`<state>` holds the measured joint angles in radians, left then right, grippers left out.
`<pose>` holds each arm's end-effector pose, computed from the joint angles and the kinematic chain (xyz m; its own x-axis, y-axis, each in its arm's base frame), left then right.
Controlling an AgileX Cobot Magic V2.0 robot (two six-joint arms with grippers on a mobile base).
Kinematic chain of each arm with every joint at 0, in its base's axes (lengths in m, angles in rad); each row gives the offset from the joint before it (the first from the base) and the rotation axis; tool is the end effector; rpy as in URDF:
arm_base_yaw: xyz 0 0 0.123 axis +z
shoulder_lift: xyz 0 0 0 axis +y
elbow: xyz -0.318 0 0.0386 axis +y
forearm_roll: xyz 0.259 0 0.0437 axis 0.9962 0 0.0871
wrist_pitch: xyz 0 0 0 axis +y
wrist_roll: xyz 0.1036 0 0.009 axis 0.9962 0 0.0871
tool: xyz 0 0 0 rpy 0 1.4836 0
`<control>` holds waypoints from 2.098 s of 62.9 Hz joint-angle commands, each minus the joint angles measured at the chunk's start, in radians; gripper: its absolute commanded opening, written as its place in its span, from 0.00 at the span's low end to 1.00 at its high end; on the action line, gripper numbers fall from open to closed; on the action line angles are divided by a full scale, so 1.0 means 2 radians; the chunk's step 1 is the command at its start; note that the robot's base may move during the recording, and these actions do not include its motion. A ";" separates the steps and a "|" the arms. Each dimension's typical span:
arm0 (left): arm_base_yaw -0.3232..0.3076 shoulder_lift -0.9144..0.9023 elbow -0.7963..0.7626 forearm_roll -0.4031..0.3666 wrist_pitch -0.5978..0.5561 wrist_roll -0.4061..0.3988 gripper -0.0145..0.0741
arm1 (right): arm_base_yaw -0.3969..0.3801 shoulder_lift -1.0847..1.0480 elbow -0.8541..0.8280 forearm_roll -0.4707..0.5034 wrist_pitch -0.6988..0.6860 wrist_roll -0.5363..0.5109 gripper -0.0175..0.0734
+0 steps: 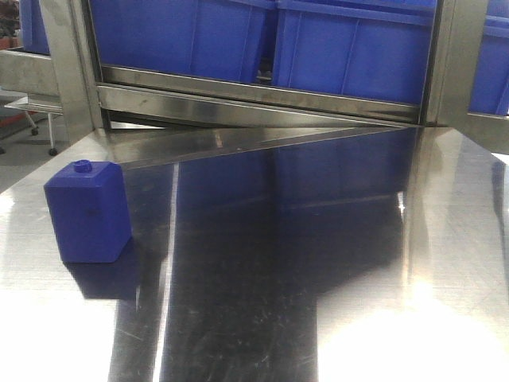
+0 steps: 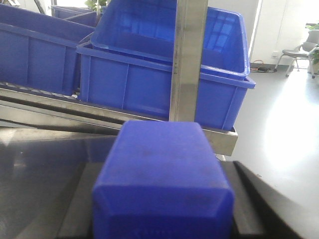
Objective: Pick and sort blue part to right shelf
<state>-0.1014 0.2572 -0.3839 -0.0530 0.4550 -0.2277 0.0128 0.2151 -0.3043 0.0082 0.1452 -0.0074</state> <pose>0.0541 -0.0079 0.2925 -0.2617 -0.2466 -0.9331 0.0546 0.9615 -0.2694 0.0556 0.0008 0.2984 0.0312 0.0011 -0.9995 -0.0140 0.9999 0.0007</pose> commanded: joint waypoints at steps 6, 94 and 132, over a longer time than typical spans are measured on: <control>-0.033 0.088 -0.056 0.007 -0.027 -0.005 0.94 | -0.003 0.003 -0.015 -0.004 -0.045 -0.004 0.65; -0.201 0.696 -0.533 0.026 0.400 -0.141 0.93 | -0.003 0.003 -0.015 -0.004 -0.045 -0.004 0.65; -0.201 0.719 -0.471 0.006 0.343 -0.139 0.93 | -0.003 0.003 -0.015 -0.004 -0.045 -0.004 0.65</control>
<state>-0.4971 1.7360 -1.3067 -0.0315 1.1575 -0.5011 0.0128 0.2134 -0.3043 0.0082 0.1452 -0.0074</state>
